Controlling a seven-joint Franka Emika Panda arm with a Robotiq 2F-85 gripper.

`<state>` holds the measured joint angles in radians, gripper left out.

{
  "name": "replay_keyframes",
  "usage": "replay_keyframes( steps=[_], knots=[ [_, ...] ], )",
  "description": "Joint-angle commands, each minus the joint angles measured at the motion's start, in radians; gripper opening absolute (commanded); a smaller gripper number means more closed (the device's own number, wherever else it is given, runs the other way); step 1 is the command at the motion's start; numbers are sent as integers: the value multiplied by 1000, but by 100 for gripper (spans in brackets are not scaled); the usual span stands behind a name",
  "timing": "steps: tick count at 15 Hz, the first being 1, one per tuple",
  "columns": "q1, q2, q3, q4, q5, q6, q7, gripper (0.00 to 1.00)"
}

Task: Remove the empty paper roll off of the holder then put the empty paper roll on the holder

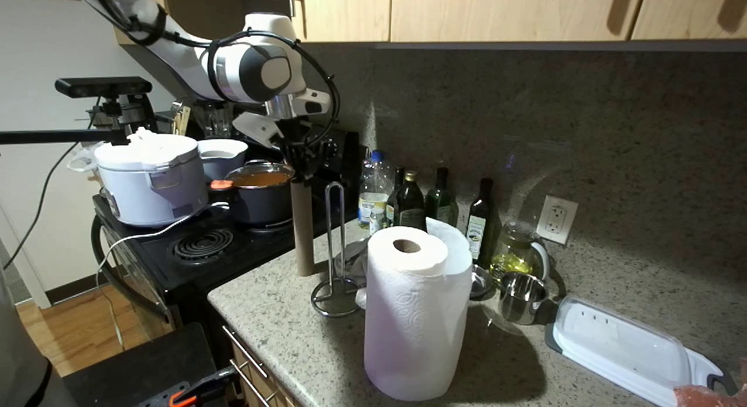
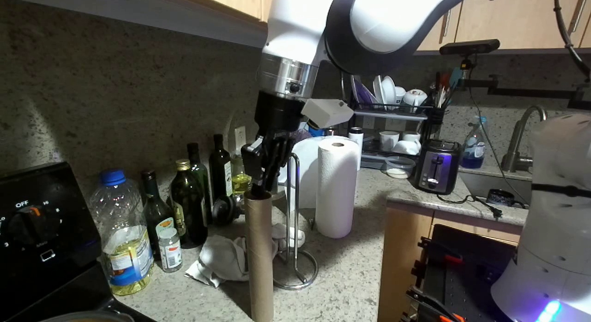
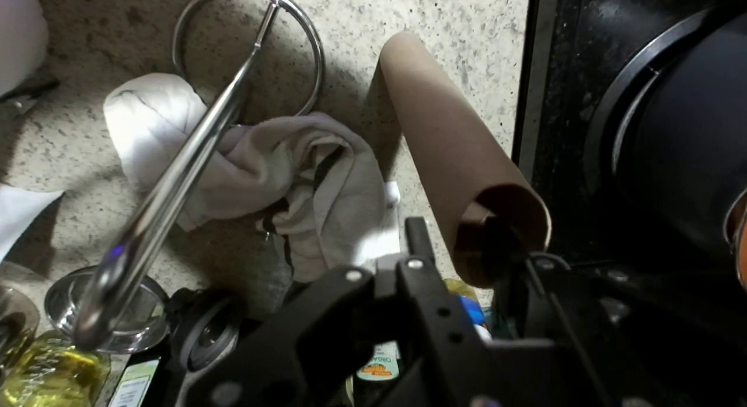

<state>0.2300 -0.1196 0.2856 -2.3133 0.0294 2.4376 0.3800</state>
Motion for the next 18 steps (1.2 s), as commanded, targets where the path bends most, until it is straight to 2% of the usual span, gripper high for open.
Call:
replay_keyframes(
  steps=[1,11,18],
  knots=[
    [1,12,-7,21,18,-15,-18,1],
    [8,-33,9,52,-29,-57,19,0],
    [-2,-141,59,116,-171,-220,109,0]
  ],
)
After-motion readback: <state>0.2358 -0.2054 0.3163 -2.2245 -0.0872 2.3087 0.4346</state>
